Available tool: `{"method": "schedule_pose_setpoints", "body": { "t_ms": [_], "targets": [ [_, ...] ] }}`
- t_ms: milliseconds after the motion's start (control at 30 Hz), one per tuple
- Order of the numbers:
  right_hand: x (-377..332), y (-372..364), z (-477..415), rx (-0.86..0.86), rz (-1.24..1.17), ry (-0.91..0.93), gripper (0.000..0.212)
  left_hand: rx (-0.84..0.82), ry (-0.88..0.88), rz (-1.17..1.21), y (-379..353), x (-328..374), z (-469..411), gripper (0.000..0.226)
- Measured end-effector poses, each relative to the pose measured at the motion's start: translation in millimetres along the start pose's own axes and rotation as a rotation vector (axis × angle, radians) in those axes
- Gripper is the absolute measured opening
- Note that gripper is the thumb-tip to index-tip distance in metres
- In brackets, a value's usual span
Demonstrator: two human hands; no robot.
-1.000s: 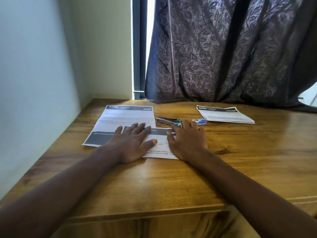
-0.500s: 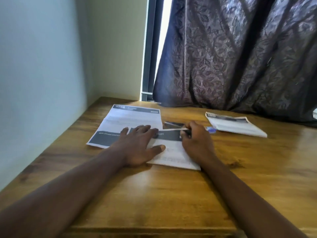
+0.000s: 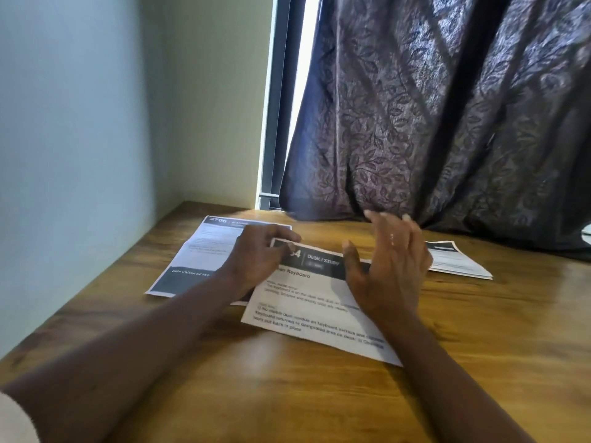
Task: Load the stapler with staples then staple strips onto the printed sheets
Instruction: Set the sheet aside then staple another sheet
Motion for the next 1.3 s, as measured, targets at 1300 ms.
{"method": "schedule_pose_setpoints", "body": {
  "t_ms": [1300],
  "targets": [
    [14.0, -34.5, 2.0, -0.307, -0.219, 0.061, 0.015, 0.034, -0.232, -0.115, 11.9, -16.0, -35.8, 0.018]
  ]
}}
Point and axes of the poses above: each hand's wrist, its own z-axis away from the middle knuckle, its own y-axis out of the back of the hand, x = y × z, the point moved 6 cm from there along -z, towards the middle knuckle, and after that the axes turned 14 degrees about -z, right-handed, at the moved point
